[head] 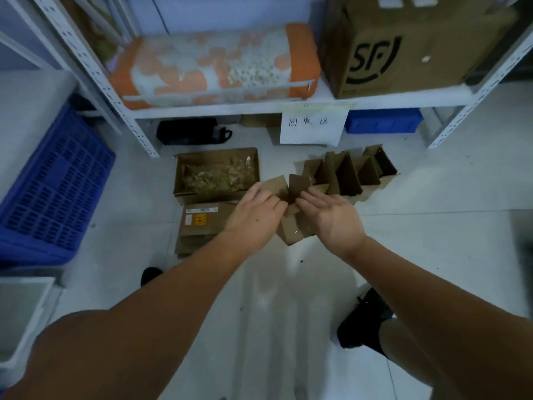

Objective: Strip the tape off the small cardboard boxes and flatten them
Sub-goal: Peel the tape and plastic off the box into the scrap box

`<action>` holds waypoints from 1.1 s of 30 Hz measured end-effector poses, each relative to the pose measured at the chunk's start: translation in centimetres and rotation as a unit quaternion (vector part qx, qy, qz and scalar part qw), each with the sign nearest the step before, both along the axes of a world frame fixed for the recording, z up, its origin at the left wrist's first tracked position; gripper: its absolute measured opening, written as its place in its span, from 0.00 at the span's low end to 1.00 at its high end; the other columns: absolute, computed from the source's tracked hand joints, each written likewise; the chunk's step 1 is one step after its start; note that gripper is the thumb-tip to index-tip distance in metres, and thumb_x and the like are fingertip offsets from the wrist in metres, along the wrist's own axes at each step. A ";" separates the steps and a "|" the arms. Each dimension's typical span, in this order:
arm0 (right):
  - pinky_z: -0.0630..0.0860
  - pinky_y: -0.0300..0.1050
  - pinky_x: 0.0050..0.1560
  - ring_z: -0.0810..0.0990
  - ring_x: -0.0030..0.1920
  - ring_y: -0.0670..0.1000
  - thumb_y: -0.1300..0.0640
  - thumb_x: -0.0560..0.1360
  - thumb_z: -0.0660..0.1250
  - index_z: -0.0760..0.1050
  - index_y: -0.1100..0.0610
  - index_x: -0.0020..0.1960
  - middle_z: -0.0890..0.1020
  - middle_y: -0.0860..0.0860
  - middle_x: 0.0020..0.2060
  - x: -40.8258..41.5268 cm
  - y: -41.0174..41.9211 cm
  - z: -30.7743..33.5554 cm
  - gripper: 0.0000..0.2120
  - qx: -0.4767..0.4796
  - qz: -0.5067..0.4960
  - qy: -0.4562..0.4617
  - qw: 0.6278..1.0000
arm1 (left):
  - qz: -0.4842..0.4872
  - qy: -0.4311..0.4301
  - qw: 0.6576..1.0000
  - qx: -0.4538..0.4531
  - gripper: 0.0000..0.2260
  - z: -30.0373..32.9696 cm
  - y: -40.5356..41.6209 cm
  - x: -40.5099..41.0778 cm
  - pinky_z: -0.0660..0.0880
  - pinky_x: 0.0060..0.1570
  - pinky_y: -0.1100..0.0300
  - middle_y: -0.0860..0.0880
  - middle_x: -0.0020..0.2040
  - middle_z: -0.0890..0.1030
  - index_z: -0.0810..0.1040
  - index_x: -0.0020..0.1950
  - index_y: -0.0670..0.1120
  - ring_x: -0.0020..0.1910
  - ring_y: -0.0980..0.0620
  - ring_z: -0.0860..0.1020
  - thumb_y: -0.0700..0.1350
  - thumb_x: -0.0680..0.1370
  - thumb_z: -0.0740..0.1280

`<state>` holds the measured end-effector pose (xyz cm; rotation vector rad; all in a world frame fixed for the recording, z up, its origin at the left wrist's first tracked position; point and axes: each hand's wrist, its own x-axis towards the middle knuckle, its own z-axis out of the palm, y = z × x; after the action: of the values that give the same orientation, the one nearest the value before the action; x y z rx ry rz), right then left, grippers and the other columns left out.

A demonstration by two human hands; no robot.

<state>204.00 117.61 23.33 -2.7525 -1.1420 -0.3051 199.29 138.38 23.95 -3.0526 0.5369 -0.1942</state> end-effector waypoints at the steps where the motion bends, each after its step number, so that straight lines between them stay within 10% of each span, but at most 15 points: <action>1: 0.79 0.57 0.60 0.78 0.68 0.56 0.62 0.72 0.74 0.78 0.57 0.68 0.80 0.55 0.66 -1.1 -0.6 1.3 0.24 0.014 0.003 -0.009 1.000 | -0.013 -0.019 1.000 0.004 0.17 1.7 0.0 -1.2 0.55 0.80 0.46 0.53 0.63 0.80 0.77 0.68 0.52 0.68 0.48 0.73 0.46 0.79 0.70; 8: 0.78 0.58 0.63 0.74 0.72 0.53 0.64 0.73 0.75 0.77 0.54 0.70 0.78 0.53 0.69 -7.9 -3.7 6.9 0.26 0.126 0.034 -0.072 0.989 | -0.041 -0.138 0.983 -0.109 0.25 8.9 0.8 -7.7 0.76 0.64 0.50 0.50 0.57 0.84 0.79 0.68 0.47 0.56 0.48 0.82 0.37 0.72 0.77; 12: 0.80 0.58 0.61 0.76 0.70 0.55 0.62 0.72 0.77 0.79 0.57 0.67 0.79 0.55 0.67 -10.0 -4.1 8.6 0.24 0.182 0.040 -0.110 0.976 | -0.062 -0.180 0.965 -0.180 0.11 11.0 0.5 -10.1 0.80 0.42 0.54 0.49 0.41 0.83 0.82 0.46 0.46 0.39 0.48 0.81 0.35 0.69 0.79; 15: 0.78 0.59 0.64 0.70 0.74 0.52 0.52 0.78 0.68 0.77 0.54 0.69 0.75 0.52 0.71 -11.6 -4.1 9.9 0.20 0.169 0.035 -0.067 0.983 | -0.062 -0.186 0.963 -0.182 0.08 11.3 0.3 -11.5 0.79 0.40 0.54 0.49 0.41 0.83 0.83 0.45 0.46 0.40 0.49 0.80 0.35 0.71 0.75; 21: 0.57 0.50 0.79 0.52 0.81 0.47 0.24 0.73 0.56 0.55 0.45 0.82 0.51 0.43 0.82 -14.2 -3.3 10.8 0.43 0.149 -0.065 0.117 0.980 | -0.053 -0.212 0.965 -0.146 0.06 10.9 -1.1 -13.5 0.67 0.44 0.60 0.52 0.42 0.80 0.84 0.44 0.49 0.43 0.51 0.76 0.40 0.70 0.76; 26: 0.63 0.43 0.72 0.54 0.77 0.41 0.38 0.68 0.77 0.56 0.37 0.78 0.42 0.38 0.81 -15.0 -2.7 10.3 0.45 0.290 -0.084 0.209 0.930 | -0.045 -0.224 0.963 -0.140 0.08 10.8 -2.5 -14.0 0.69 0.42 0.57 0.52 0.42 0.79 0.84 0.47 0.50 0.43 0.50 0.75 0.41 0.70 0.77; 33: 0.71 0.47 0.73 0.60 0.76 0.40 0.46 0.66 0.82 0.61 0.36 0.74 0.49 0.42 0.81 -14.6 -1.8 10.3 0.43 0.403 -0.089 0.245 0.877 | -0.074 -0.283 0.946 -0.139 0.07 11.5 -3.7 -13.6 0.64 0.43 0.56 0.51 0.42 0.78 0.85 0.51 0.49 0.42 0.48 0.75 0.40 0.75 0.73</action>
<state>189.42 115.77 33.65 -2.0007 -0.4627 -0.0579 185.69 134.66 35.42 -2.9779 0.7330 -1.1953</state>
